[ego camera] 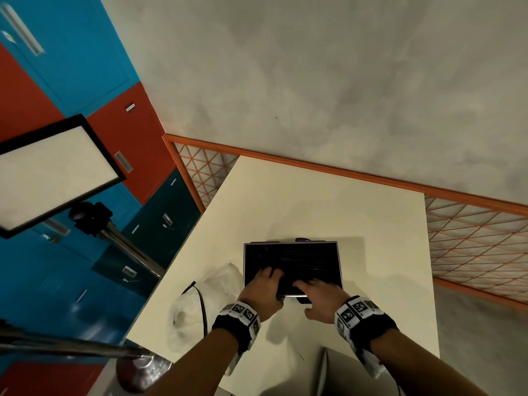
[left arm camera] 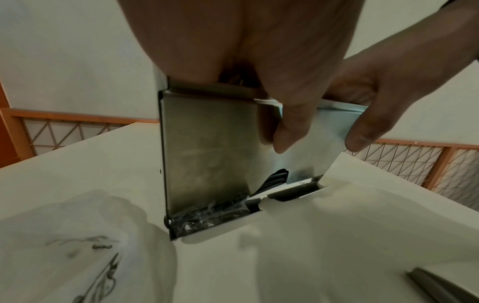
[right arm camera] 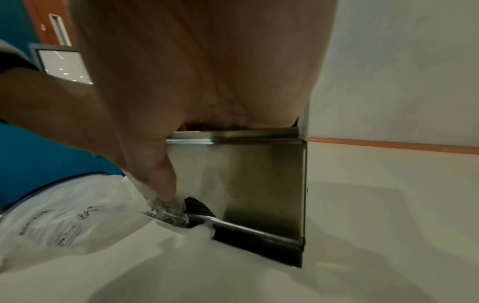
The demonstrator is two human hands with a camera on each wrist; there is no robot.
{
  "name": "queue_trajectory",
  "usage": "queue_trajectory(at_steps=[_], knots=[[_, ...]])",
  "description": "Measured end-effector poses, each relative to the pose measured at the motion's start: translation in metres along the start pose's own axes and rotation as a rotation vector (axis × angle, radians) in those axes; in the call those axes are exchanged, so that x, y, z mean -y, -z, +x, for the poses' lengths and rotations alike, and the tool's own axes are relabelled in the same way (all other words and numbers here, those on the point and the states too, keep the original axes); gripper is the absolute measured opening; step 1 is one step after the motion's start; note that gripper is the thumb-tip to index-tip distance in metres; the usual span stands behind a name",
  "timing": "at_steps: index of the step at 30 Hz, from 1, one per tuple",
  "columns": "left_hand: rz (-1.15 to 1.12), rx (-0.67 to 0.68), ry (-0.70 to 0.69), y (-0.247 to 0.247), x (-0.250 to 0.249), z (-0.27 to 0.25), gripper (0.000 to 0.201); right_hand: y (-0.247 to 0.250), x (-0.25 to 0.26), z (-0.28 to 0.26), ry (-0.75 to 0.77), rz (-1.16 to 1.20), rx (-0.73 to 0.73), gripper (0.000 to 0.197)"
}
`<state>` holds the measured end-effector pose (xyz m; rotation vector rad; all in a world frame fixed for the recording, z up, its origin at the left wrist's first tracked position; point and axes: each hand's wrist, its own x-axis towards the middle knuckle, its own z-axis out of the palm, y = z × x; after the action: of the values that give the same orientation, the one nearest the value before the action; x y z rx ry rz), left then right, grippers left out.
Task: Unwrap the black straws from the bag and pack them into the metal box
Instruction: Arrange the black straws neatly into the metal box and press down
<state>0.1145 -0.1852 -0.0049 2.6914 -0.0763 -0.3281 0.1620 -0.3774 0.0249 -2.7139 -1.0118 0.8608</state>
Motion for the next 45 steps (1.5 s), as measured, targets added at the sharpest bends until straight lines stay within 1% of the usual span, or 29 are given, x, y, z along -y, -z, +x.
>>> queue_trajectory(at_steps=[4,6,8,10,15,18,24,26,29,31,37,40,45], knots=[[-0.017,0.048,0.033,0.003,-0.002,-0.002,0.038,0.003,-0.004,0.002,-0.041,0.135,-0.012,0.070],[0.032,0.071,0.034,0.003,-0.002,-0.002,0.033,0.004,-0.005,0.003,-0.049,0.200,-0.024,0.070],[0.076,0.087,0.036,0.002,-0.004,-0.001,0.033,0.004,-0.005,0.005,-0.057,0.218,-0.041,0.068],[0.089,0.089,0.038,0.001,-0.005,-0.001,0.035,0.003,-0.005,0.006,-0.058,0.188,-0.040,0.070],[0.071,0.079,0.046,0.004,-0.006,0.002,0.044,0.004,-0.001,0.010,-0.086,0.015,0.017,0.075],[0.059,0.089,0.057,0.005,-0.006,0.004,0.046,0.007,0.001,0.016,-0.104,0.005,0.056,0.068],[0.117,0.127,0.074,0.004,-0.009,0.003,0.048,0.012,0.005,0.027,-0.142,0.099,0.133,0.043],[0.156,0.147,0.068,0.001,-0.009,0.002,0.049,0.010,0.006,0.029,-0.134,0.091,0.145,0.041],[0.201,0.173,0.056,-0.003,-0.009,0.003,0.048,0.007,0.005,0.029,-0.114,0.081,0.125,0.048],[0.222,0.215,0.068,0.000,-0.011,0.005,0.047,0.004,0.004,0.029,-0.103,0.068,0.115,0.053],[0.218,0.308,0.083,-0.004,-0.012,0.008,0.047,-0.006,0.004,0.022,-0.090,-0.013,0.071,0.060],[0.211,0.316,0.094,-0.011,-0.012,0.006,0.050,-0.010,0.005,0.020,-0.112,0.007,0.093,0.062],[0.193,0.313,0.100,-0.015,-0.011,0.000,0.054,-0.010,0.005,0.019,-0.126,0.044,0.147,0.070]])
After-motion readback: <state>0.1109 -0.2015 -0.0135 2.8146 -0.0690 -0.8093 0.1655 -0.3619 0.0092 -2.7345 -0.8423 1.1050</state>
